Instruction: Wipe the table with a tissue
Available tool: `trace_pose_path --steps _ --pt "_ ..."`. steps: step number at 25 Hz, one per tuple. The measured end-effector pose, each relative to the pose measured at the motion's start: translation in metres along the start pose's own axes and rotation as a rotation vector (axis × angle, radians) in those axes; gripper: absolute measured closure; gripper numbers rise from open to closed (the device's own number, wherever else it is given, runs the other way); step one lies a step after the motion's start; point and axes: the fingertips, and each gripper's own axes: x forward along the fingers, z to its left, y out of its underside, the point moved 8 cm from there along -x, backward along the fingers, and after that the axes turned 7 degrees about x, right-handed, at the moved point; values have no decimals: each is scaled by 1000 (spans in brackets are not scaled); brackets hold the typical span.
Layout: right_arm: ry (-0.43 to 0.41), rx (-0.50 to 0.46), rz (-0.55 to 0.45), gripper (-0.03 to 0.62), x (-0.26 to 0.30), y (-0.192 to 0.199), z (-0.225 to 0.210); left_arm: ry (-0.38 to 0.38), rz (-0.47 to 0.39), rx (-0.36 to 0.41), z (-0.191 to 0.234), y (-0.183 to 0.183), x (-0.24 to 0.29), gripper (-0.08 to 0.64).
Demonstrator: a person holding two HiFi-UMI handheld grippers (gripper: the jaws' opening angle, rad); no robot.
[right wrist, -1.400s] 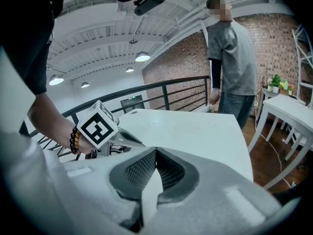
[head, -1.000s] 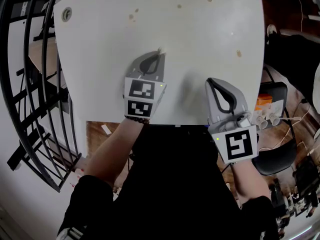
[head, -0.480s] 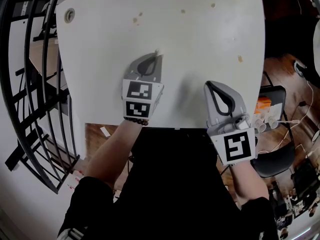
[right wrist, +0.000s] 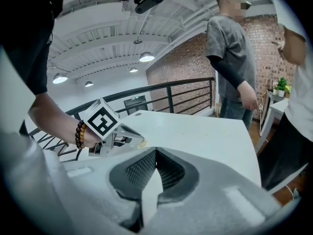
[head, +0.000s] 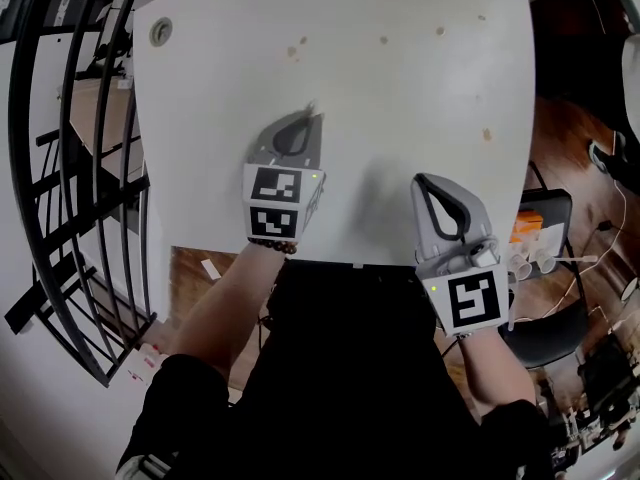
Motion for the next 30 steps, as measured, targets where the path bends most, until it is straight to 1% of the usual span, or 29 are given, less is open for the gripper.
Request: trace_pose_path --steps 17,30 --pt "-33 -31 -35 600 9 -22 22 -69 -52 10 38 -26 -26 529" --pt "-24 -9 -18 600 23 -25 15 -77 -51 -9 61 -39 -8 529"
